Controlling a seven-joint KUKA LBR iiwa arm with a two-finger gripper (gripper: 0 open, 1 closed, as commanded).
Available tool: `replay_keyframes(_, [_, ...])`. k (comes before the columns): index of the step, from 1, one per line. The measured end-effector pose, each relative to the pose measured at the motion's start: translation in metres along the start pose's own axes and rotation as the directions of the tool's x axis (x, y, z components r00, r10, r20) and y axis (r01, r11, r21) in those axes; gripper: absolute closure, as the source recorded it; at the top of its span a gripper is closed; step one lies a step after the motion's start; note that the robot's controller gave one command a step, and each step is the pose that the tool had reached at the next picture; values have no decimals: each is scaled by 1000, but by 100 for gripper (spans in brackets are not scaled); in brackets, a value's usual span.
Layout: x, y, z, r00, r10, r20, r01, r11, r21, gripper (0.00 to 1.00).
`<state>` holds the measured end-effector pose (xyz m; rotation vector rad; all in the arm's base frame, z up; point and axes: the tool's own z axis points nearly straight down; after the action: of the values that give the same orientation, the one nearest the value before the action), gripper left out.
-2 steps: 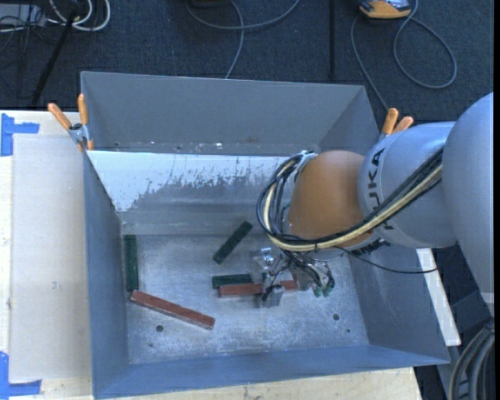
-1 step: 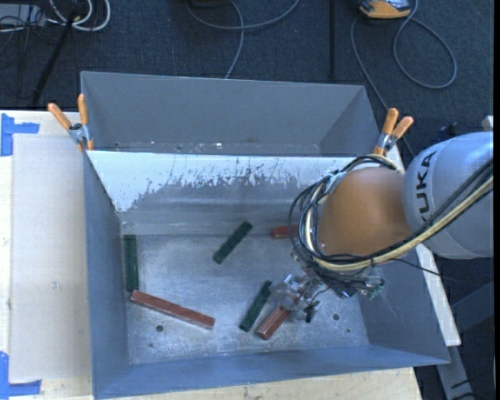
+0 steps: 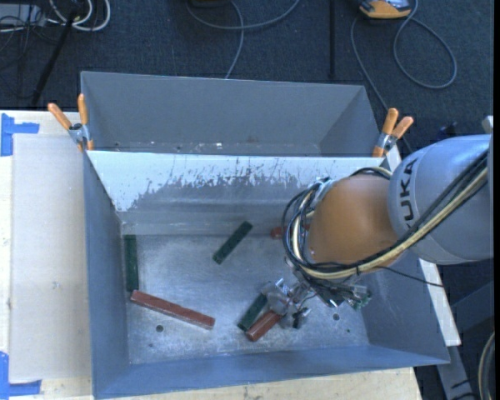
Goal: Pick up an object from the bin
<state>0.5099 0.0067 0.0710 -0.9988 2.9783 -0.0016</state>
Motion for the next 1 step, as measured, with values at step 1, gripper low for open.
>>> replay_keyframes(1, [-10, -17, -125, 993, 116, 8, -116, 993, 4, 100])
